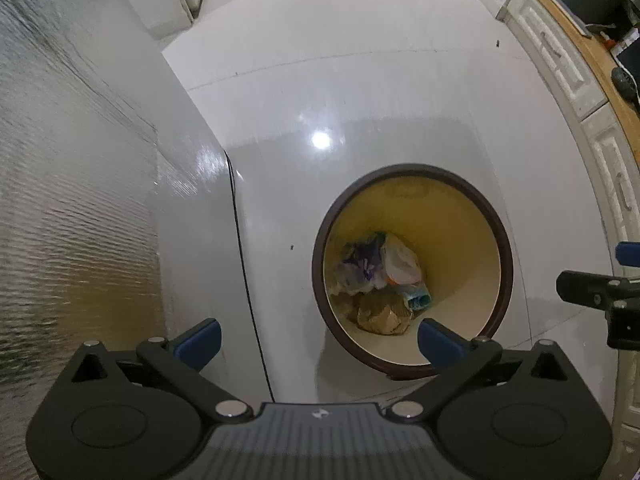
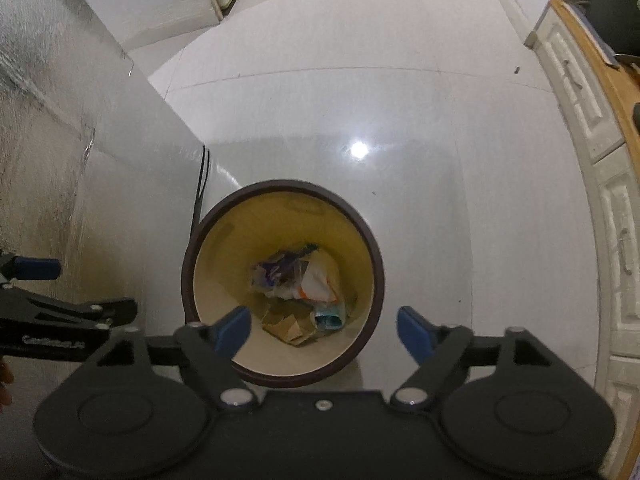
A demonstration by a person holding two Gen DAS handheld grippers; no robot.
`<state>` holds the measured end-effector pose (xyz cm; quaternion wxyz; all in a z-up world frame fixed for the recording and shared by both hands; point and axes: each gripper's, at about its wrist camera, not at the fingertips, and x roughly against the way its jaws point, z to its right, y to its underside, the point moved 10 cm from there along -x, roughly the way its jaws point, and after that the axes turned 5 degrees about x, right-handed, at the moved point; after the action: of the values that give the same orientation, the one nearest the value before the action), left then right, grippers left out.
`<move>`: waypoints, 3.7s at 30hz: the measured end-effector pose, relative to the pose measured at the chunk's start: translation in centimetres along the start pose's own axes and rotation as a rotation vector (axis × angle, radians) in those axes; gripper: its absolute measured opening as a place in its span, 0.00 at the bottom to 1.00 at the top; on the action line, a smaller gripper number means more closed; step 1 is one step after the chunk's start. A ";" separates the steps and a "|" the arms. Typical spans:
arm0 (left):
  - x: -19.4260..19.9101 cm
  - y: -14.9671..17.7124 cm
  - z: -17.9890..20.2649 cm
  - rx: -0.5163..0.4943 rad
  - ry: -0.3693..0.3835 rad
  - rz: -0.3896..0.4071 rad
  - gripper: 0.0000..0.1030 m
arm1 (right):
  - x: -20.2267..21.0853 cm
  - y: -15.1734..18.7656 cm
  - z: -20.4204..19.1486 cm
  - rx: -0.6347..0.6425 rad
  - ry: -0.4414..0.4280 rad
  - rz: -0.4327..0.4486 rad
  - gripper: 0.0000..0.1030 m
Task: Collect trash
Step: 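Open both grippers to drop the cardboard and packet into the bin, then move both grippers back from the bin toward the counter, then grasp the blue crushed can with the left gripper while the right grasps the red wrapper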
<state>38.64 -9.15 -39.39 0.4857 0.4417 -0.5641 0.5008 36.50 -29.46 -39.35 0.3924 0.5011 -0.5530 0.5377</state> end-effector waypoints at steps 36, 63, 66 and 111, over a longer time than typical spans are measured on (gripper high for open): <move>17.5 1.5 -0.3 0.053 0.083 0.349 1.00 | 14.8 2.3 2.2 -0.038 0.121 0.234 1.00; 39.8 6.4 -3.5 0.102 0.094 0.894 1.00 | 35.2 1.7 -2.3 0.007 0.122 0.829 1.00; 42.2 7.9 -5.2 0.092 0.053 0.937 1.00 | 36.7 1.9 -4.0 0.026 0.096 0.868 1.00; 44.9 19.3 -46.4 0.596 0.100 0.954 1.00 | 38.0 -6.6 -51.4 0.380 -0.558 0.835 1.00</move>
<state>18.37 38.53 3.66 0.0859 0.2318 -0.5118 0.8228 30.36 16.80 4.80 -0.1144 0.4246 -0.6817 0.5848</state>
